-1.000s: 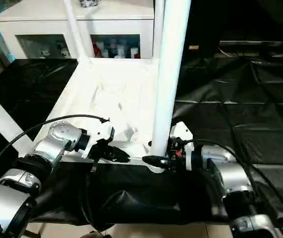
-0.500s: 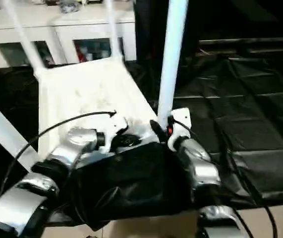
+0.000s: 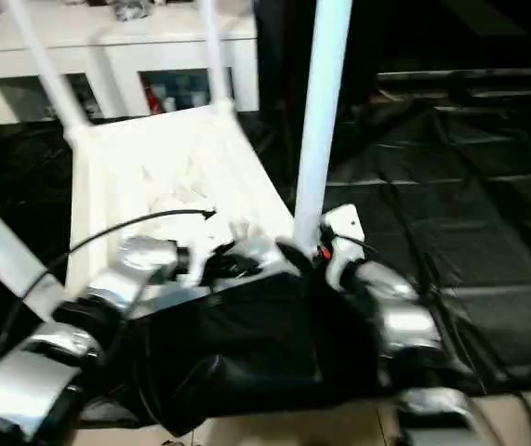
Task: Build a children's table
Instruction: Rotate leg to tighten
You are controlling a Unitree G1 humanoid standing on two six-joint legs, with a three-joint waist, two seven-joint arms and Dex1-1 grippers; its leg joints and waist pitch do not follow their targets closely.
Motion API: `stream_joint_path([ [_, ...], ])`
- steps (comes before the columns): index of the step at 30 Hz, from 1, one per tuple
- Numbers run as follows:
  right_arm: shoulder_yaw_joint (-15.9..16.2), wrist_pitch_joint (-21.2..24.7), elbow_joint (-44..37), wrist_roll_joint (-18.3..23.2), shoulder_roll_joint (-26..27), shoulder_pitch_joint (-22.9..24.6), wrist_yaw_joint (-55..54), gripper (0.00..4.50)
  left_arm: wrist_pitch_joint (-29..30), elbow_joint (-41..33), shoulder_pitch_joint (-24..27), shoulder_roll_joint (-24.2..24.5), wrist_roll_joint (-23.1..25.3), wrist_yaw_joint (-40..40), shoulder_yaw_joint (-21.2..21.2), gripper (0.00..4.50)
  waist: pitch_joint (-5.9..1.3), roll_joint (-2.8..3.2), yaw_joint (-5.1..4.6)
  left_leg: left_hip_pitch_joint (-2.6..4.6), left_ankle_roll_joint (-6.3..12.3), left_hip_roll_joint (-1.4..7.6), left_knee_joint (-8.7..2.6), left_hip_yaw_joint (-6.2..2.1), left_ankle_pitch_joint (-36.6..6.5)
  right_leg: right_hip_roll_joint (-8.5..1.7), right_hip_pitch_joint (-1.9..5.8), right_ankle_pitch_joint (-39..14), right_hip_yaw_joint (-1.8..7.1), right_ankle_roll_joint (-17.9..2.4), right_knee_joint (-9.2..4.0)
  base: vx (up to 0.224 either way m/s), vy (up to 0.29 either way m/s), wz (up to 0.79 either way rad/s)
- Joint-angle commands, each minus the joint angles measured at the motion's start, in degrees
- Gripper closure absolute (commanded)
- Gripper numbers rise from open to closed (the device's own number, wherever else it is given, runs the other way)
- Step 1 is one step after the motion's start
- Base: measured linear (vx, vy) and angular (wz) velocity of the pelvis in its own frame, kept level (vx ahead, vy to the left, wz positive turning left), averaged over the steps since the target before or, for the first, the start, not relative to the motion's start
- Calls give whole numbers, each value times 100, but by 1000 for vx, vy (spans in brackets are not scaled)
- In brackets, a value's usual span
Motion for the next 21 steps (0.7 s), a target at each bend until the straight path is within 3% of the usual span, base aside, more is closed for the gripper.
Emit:
stream_joint_path([
  [1, 637, 212, -431, 195, -112, 88, 1043, 85, -138, -54, -79, 62, 180, -619, -433, 450, -354, -134, 64, 72, 593, 282, -389, -88, -1394, -178, 257, -1200, 134, -1302, -308, 0, 0, 0],
  [7, 691, 437, -740, 359, -646, 172, 1996, 85, -102, -150, -48, 364, 21, -1407, -429, 450, -375, -122, 235, 105, 737, 299, -339, -65, -1012, -170, 239, -533, 143, -1546, -200, 0, 0, 0],
  [14, 728, 700, -895, 491, -931, 171, 2429, 128, -180, -157, -37, 473, 22, -1547, -433, 450, -343, -138, 310, 117, 461, 310, -382, -77, -1394, -199, 233, -1233, 160, -1389, -262, 0, 0, 0],
  [21, 795, 836, -1027, 395, -823, 287, 2159, 173, -172, -217, 34, 367, -57, -1507, -402, 450, -342, -130, 306, 109, 378, 303, -386, -83, -1376, -190, 228, -1267, 165, -1311, -261, 0, 0, 0],
])
